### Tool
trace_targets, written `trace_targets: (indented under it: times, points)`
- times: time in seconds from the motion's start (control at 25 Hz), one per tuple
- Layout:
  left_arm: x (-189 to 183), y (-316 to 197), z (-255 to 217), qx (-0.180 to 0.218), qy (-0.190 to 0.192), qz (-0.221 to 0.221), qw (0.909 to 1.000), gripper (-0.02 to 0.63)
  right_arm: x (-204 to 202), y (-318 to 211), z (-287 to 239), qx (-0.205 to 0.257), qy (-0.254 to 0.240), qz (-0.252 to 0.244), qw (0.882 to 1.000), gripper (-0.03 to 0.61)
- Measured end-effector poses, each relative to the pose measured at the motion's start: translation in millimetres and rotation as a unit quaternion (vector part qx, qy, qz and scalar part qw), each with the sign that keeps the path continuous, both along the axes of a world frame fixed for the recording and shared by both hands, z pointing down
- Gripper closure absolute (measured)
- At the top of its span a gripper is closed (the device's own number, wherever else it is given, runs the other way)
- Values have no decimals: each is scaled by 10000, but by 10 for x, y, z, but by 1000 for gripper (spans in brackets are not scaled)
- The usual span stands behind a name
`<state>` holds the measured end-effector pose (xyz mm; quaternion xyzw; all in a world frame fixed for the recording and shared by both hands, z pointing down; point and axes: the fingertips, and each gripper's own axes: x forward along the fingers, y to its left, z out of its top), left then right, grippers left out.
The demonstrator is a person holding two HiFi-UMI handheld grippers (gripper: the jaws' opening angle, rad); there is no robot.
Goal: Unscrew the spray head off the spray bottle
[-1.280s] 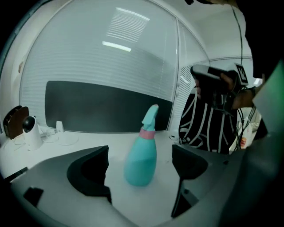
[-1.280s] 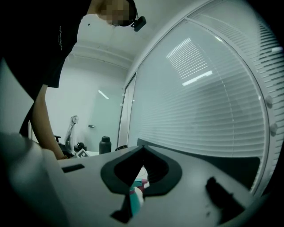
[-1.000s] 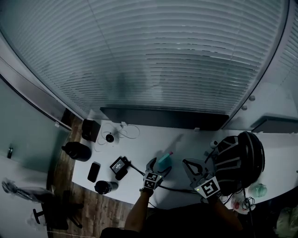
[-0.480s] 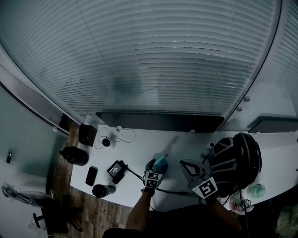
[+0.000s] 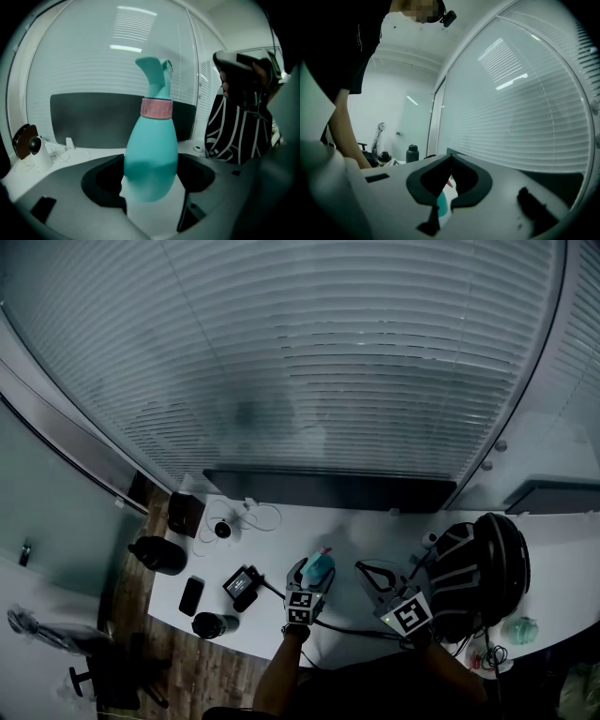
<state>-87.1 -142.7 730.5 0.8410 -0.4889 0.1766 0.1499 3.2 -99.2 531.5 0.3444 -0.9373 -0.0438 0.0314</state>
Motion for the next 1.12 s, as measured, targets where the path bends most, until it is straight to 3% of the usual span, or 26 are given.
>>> trace_targets:
  times: [0.12,0.32,0.64,0.76,0.84,1.0,1.12]
  points:
    - [-147,-16,-340,119,-94,-191,9997,262,-162,-34,-106,137,-7,-204,9997,578]
    - [-505,84,-605,-326,-987,-846,9910,262,-404,-32,-275,106,-87,-362,9992,577]
    - [-549,174,-950,39,-1689,-948,9811,264,-749,9,-184,-1056,0,-875,9906,571]
    - [-491,157,-1042,241,-1856,-924,9780,264,-804,43,-91,-1890,-154,-1133,9753,451]
    - [-482,145,-1087,443,-2084,-936,9725,263,-825,59,-14,-2398,-255,-1221,9628,419]
    - [-573,117,-1162,960,-2906,-1104,9456,262,-860,77,83,-3509,-970,-1436,9202,370]
    - [-581,124,-1109,1212,-3516,-950,9234,262,-850,43,111,-4125,-1472,-1409,8879,339]
